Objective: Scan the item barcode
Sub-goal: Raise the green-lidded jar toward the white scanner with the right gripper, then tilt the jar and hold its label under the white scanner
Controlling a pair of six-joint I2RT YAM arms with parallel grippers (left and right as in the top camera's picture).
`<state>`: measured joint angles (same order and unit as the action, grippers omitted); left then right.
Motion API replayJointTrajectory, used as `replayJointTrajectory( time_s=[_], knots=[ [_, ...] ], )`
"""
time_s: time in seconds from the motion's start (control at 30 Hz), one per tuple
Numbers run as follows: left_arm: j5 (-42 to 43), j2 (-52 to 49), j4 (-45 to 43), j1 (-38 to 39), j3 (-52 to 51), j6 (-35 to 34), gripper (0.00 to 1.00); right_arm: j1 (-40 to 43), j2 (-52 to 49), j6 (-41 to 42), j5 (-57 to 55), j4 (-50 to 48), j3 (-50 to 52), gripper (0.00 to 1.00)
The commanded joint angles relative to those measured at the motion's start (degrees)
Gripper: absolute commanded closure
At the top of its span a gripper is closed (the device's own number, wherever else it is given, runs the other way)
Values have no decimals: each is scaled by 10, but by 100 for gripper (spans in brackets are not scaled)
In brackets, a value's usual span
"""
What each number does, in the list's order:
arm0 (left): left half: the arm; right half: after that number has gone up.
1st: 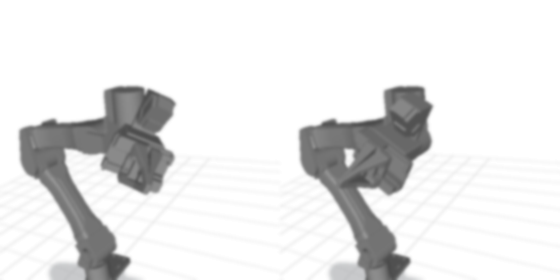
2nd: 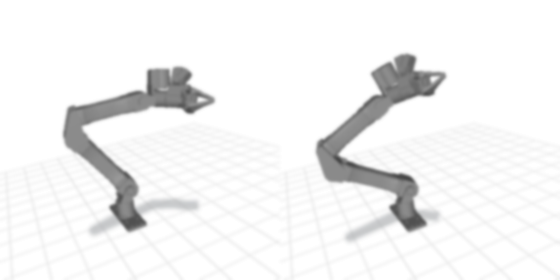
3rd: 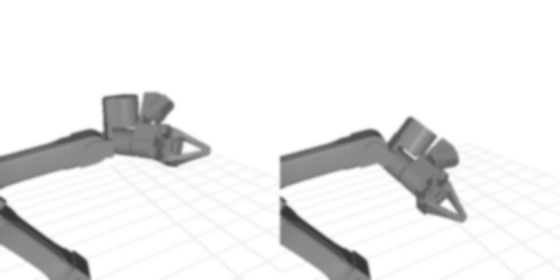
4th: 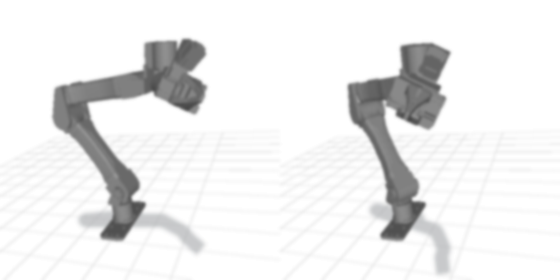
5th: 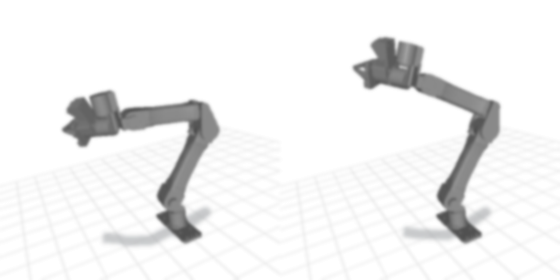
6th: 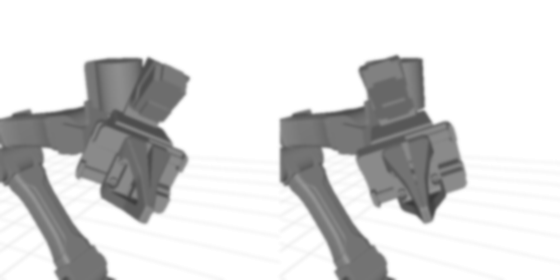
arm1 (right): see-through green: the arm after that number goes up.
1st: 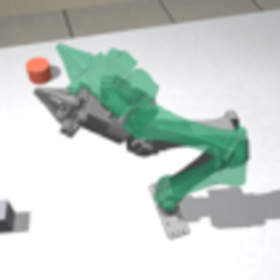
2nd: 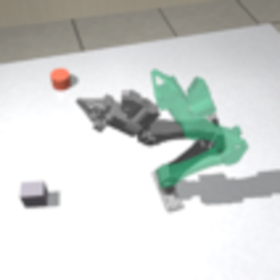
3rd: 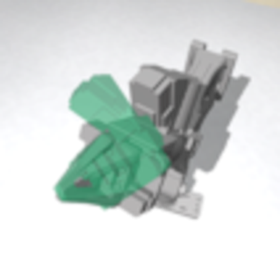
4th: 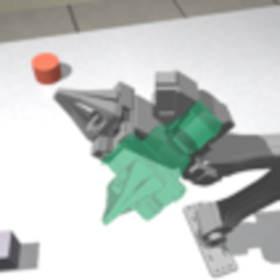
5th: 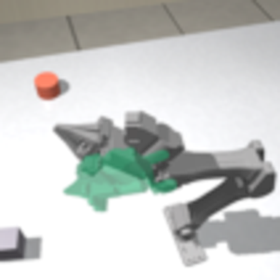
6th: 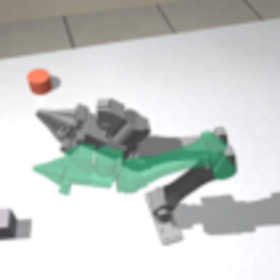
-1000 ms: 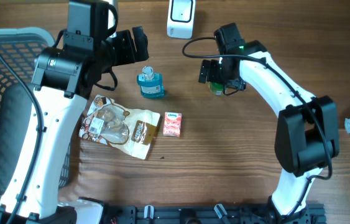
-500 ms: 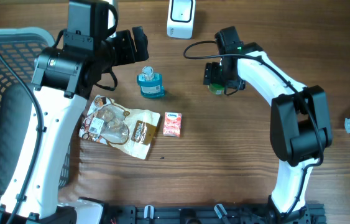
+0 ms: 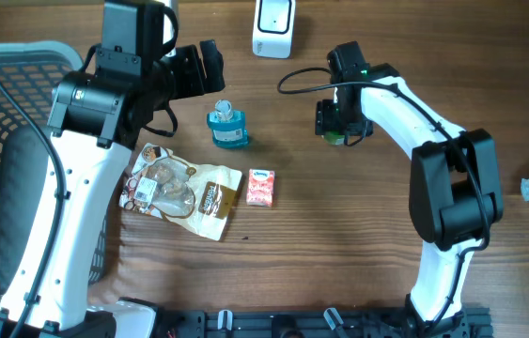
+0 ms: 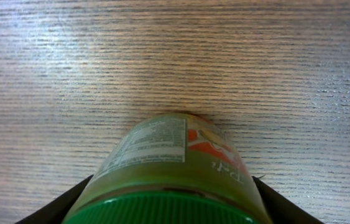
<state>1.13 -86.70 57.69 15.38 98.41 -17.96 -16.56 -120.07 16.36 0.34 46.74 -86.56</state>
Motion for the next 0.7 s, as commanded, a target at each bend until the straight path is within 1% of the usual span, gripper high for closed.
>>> replayJointTrajectory(
  time_s=[0.0,0.17,0.27,0.33,0.43,0.57,0.67],
  knots=[
    [-6,-1,0,3,2,-5,0,0,-3,-24,-7,7,-10,32],
    [-6,-4,0,3,2,-5,0,0,-2,-25,-8,10,-10,32],
    [-6,-4,0,3,2,-5,0,0,-2,-28,-7,13,-10,34],
    [-6,-4,0,3,2,-5,0,0,-1,-27,-7,27,-17,36],
    [-6,-4,0,3,2,-5,0,0,0,-19,2,74,-53,36],
    [-6,-4,0,3,2,-5,0,0,1,-10,71,138,-111,37],
    [-6,-4,4,3,2,-5,0,0,1,21,143,190,-135,36]
  ],
)
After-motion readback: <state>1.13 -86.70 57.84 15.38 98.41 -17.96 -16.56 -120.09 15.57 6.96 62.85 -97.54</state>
